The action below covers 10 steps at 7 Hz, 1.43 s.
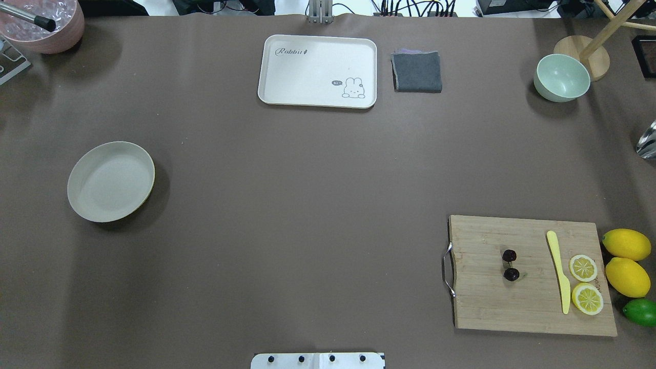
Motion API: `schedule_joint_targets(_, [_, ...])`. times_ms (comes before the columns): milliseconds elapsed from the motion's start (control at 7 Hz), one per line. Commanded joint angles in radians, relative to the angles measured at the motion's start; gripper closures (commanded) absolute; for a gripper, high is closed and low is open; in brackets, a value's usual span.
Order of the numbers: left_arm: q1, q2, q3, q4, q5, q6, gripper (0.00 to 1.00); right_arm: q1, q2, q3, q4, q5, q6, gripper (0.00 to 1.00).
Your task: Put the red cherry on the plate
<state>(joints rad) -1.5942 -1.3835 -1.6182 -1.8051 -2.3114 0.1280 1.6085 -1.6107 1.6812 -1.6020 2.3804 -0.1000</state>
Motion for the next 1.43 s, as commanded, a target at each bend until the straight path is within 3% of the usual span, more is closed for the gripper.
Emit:
schedule_joint_targets(0, [-0.001,0.001,-0.005,0.006,0.029,-0.013,0.02,0.001,-0.006,0.003,0.001,0.000,0.000,0.00])
schedule_joint_targets(143, [-0.001,-0.011,0.003,0.021,0.021,-0.014,0.02,0.001,-0.006,0.008,0.001,0.000,0.000,0.00])
schedule_joint_targets(286, [-0.001,-0.020,-0.009,0.038,0.010,-0.013,0.21,-0.001,-0.006,0.006,0.001,-0.001,-0.001,0.00])
schedule_joint_targets(429, [-0.003,-0.014,-0.022,0.036,0.009,-0.016,0.01,-0.001,-0.006,0.008,0.001,0.000,0.000,0.00])
schedule_joint_targets(571, [-0.001,-0.020,-0.034,0.030,-0.025,-0.071,0.01,-0.001,-0.006,0.009,0.001,0.000,0.000,0.00])
schedule_joint_targets(714, [0.002,-0.035,-0.057,0.030,-0.133,-0.130,0.01,-0.001,-0.008,0.015,0.001,0.000,0.000,0.00])
schedule_joint_targets(857, [0.026,-0.064,-0.068,0.030,-0.184,-0.136,0.01,-0.001,-0.009,0.017,0.001,0.003,0.000,0.00])
schedule_joint_targets(1286, [0.193,-0.103,-0.077,-0.054,-0.204,-0.210,0.01,-0.001,-0.011,0.029,-0.001,0.003,0.000,0.00])
